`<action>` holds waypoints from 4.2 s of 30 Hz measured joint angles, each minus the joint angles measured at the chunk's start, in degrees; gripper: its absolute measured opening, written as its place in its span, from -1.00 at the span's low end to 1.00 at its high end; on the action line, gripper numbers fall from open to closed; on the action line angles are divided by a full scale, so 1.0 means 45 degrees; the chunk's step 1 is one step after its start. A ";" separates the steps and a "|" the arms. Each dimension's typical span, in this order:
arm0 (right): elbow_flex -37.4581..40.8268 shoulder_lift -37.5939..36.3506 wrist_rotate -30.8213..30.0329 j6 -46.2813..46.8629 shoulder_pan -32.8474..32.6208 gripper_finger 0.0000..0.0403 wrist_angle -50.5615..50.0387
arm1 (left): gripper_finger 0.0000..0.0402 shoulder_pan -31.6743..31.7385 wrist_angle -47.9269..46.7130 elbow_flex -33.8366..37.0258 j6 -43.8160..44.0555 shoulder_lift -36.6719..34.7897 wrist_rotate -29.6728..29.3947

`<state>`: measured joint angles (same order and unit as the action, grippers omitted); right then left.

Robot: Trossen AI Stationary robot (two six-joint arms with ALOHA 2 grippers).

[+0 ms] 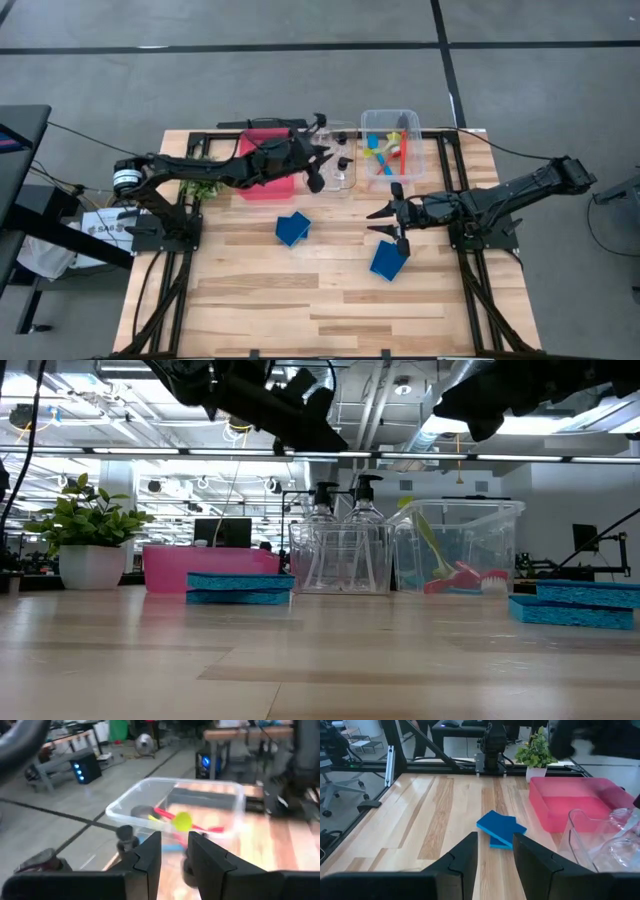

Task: Pick & Place Kitchen Sink Supplies
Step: Put the blue sponge wipe into the red transparent bin

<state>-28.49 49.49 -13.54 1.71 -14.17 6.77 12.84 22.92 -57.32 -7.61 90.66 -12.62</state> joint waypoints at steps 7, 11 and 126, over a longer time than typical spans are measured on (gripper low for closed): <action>0.0000 -0.0005 0.0000 -0.0039 0.0010 -0.42 -0.0121 | -0.51 -0.1713 -0.2374 -0.0010 -0.1393 -0.1571 -0.0005; 0.0005 0.0000 0.0000 -0.0043 0.0010 -0.42 -0.0185 | -0.51 -0.3478 -0.3871 -0.0010 -0.2757 -0.2110 -0.0064; 0.0005 0.0000 -0.0005 -0.0048 0.0011 -0.42 -0.0364 | -0.99 -0.9337 -1.0988 0.0945 0.7188 0.3199 -0.7010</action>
<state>-28.47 49.50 -13.56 1.50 -14.12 5.13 -29.18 -26.53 -53.07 24.74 105.06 -44.17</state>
